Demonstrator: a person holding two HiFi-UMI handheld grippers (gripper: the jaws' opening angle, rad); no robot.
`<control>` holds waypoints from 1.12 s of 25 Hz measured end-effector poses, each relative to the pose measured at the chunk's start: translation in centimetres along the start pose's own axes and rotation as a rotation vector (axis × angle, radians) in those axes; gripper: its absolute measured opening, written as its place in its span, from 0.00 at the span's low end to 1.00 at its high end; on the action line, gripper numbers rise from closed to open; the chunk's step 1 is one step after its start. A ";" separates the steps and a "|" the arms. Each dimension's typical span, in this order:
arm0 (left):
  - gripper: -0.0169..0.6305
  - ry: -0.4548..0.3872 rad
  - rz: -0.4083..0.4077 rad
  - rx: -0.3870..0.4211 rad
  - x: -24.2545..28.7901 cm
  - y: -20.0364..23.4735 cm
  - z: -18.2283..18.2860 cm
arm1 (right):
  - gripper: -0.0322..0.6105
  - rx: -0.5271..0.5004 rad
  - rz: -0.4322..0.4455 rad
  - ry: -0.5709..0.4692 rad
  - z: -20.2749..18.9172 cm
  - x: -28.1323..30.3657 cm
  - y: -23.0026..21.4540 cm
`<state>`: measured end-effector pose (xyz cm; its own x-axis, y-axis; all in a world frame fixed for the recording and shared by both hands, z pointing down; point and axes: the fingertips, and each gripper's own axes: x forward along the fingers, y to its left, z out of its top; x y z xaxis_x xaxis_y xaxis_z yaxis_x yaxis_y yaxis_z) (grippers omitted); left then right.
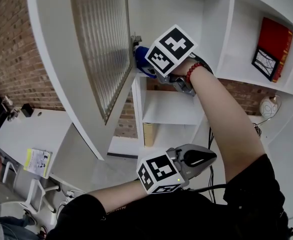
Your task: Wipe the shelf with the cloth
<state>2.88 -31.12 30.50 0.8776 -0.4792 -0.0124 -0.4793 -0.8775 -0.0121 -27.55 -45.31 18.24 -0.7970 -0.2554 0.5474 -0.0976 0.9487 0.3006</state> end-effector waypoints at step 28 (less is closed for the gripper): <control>0.03 0.025 -0.146 0.004 5.4 -3.6 -0.7 | 0.14 0.324 -0.233 -0.087 -8.2 -8.5 -8.0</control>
<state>9.33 -30.53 31.14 0.9377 -0.3471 0.0151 -0.3469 -0.9378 -0.0163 -15.13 -52.25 17.65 -0.7777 -0.4668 0.4211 -0.4531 0.8805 0.1394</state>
